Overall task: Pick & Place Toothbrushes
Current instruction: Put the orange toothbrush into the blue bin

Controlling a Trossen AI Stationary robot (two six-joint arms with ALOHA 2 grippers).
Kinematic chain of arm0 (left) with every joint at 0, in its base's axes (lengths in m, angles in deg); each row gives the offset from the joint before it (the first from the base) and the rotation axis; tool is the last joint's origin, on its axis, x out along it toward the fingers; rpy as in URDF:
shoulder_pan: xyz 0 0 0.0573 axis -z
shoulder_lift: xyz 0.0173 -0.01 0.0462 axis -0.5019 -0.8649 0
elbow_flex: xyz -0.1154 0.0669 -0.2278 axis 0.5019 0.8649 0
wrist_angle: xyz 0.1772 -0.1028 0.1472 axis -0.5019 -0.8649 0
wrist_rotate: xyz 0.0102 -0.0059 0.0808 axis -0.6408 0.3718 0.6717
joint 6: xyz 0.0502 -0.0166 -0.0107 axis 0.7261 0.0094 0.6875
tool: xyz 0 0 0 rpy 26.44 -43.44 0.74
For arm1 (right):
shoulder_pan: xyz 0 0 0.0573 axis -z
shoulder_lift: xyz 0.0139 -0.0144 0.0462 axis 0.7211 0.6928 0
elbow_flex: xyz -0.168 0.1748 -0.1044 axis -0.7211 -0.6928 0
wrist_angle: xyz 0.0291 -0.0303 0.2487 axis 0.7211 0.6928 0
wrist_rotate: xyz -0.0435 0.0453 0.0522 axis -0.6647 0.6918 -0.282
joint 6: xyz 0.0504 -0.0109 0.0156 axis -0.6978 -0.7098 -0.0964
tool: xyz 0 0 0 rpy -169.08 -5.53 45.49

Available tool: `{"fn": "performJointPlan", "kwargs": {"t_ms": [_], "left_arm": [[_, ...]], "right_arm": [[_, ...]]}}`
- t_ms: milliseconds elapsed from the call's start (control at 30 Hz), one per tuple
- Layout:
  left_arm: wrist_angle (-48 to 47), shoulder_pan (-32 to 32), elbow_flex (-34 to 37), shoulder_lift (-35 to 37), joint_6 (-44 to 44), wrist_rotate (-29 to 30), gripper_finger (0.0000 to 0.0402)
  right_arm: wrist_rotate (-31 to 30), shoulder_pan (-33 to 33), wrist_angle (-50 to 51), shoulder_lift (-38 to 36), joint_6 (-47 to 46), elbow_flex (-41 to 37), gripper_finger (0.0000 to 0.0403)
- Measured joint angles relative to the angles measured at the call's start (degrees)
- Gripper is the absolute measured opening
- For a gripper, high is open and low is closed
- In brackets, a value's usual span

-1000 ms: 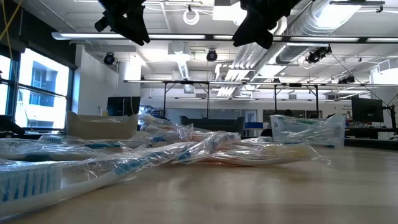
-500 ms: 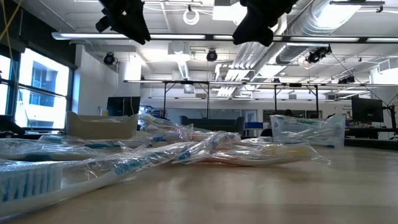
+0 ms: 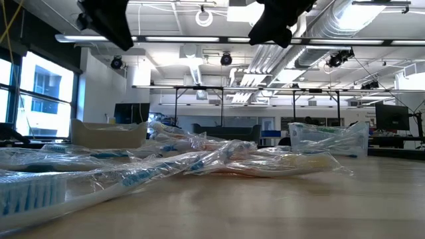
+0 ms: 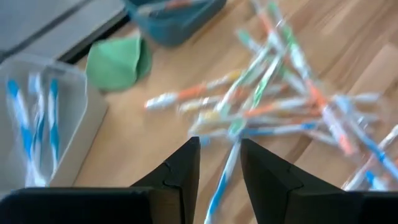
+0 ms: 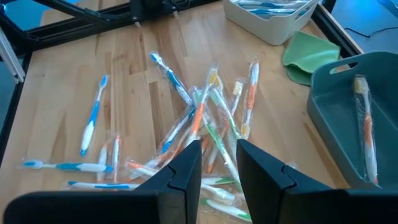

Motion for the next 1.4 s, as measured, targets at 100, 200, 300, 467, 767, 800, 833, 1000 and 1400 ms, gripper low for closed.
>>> {"fn": "performJointPlan", "kwargs": {"t_ms": [100,200,300,467,767,800,833,1000,1400], "left_arm": [[-3.49,2.24,0.0,-0.85,-3.85,-0.11,0.0113],[-5.02,4.16,0.0,-1.8,-5.88,-0.09,0.0113],[-5.41,4.98,0.0,-3.11,-6.82,-0.21,0.0113],[-6.03,5.1,0.0,-5.22,-7.08,-0.25,0.0113],[-5.4,5.09,0.0,-8.34,-7.08,-0.18,0.0113],[-5.3,5.09,0.0,-8.57,-7.07,-0.14,0.0113],[-5.16,5.09,0.0,-8.77,-7.08,-0.05,0.0113],[-3.96,5.09,0.0,-9.15,-7.08,0.96,0.0113],[3.21,2.66,0.0,-9.15,-1.35,0.26,0.0113]], "right_arm": [[-0.01,0.0,-0.02,0.0,0.0,0.0,0.0093],[-0.01,0.0,-0.06,0.0,-0.19,0.0,0.0093],[-0.01,0.0,-0.11,0.0,-0.42,0.0,0.0093],[-0.01,0.0,-0.34,0.0,-0.44,0.0,0.0093],[-0.01,0.0,-0.5,0.0,-0.44,0.0,0.0093],[-0.01,0.0,-0.48,0.0,-0.44,0.0,0.0093],[-0.01,0.0,-0.48,0.0,-0.44,0.0,0.0093],[-0.01,0.0,-0.49,0.0,-0.36,0.0,0.0093],[0.08,0.0,-0.45,-0.01,1.11,0.0,0.0093]]}}
